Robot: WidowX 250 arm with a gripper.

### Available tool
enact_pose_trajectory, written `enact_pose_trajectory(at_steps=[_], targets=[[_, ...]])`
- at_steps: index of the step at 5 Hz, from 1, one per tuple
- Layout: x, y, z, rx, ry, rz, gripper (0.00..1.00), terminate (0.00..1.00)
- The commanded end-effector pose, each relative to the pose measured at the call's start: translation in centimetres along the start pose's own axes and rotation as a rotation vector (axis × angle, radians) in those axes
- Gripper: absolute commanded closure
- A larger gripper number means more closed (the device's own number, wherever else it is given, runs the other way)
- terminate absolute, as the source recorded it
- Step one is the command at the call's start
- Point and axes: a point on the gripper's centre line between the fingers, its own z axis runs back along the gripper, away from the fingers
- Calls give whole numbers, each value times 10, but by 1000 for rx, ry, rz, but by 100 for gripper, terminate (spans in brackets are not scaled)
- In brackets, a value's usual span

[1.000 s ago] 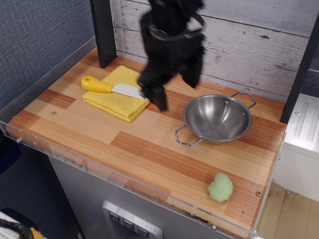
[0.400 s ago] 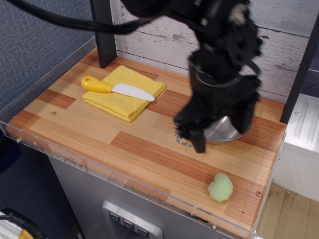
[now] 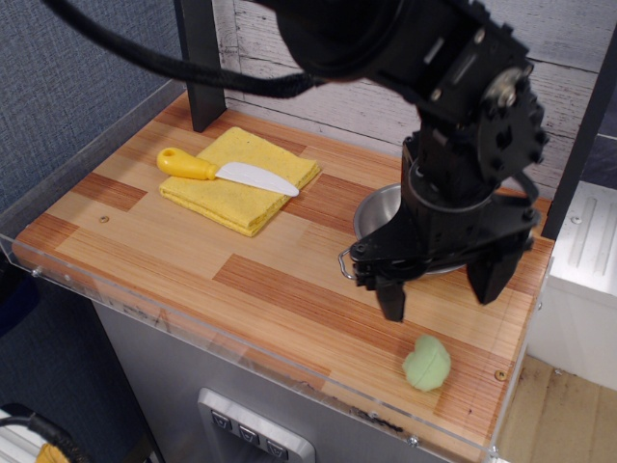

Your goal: Place the broccoli into the metal bowl.

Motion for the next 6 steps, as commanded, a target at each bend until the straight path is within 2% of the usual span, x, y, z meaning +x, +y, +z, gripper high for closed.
enact_pose_trajectory(at_steps=[1, 2, 3, 6], targets=[[15, 30, -8, 0, 2, -51, 0, 0], [10, 32, -16, -3, 54, -84, 0, 0], [4, 27, -24, 3, 75, -124, 0, 0], [-12, 3, -34, -14, 94, -231, 0, 0]])
